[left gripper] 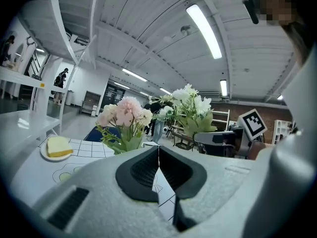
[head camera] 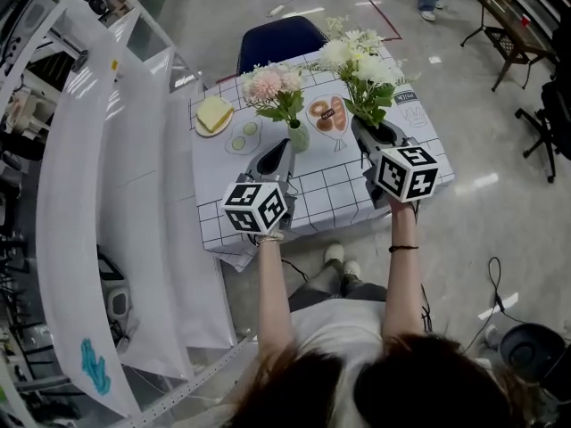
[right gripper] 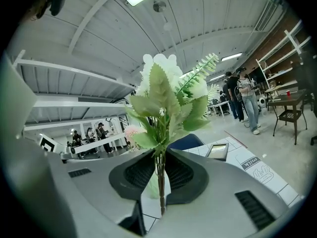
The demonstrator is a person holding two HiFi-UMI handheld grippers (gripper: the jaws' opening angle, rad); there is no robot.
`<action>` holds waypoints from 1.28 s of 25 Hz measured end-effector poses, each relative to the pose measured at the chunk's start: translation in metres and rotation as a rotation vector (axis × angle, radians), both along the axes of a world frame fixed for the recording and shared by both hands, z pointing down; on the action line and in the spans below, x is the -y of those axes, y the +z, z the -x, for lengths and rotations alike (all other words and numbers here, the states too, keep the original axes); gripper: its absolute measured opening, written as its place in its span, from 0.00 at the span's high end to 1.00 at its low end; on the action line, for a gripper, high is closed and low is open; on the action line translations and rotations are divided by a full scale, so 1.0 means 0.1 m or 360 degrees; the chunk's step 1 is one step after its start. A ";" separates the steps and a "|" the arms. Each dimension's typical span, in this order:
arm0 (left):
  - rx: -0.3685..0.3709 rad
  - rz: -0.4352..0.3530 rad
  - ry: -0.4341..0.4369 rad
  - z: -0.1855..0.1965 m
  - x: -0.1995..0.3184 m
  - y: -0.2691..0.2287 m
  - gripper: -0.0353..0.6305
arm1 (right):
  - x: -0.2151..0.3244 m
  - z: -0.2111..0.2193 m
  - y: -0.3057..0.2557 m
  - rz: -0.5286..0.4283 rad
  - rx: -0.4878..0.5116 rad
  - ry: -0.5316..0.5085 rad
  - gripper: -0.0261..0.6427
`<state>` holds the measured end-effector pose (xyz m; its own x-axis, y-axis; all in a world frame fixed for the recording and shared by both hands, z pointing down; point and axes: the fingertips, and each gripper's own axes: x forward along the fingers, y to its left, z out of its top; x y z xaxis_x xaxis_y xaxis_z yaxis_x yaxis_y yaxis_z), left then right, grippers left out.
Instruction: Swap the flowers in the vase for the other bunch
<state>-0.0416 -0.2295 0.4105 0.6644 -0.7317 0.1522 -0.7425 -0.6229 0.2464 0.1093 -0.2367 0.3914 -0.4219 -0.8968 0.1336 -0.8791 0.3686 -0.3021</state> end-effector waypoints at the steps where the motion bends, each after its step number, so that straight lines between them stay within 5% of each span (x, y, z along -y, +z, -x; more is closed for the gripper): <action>1: 0.0003 0.0014 0.0006 0.00 0.04 0.02 0.93 | 0.03 0.00 0.03 0.0013 0.0000 0.0005 0.88; 26: 0.0012 0.0166 0.0062 0.05 0.63 0.54 0.92 | 0.53 -0.06 0.32 0.0093 0.0047 0.0111 0.88; 32: 0.0001 0.0224 -0.0011 0.07 0.69 0.68 0.81 | 0.64 -0.11 0.37 0.0131 0.0033 0.0057 0.88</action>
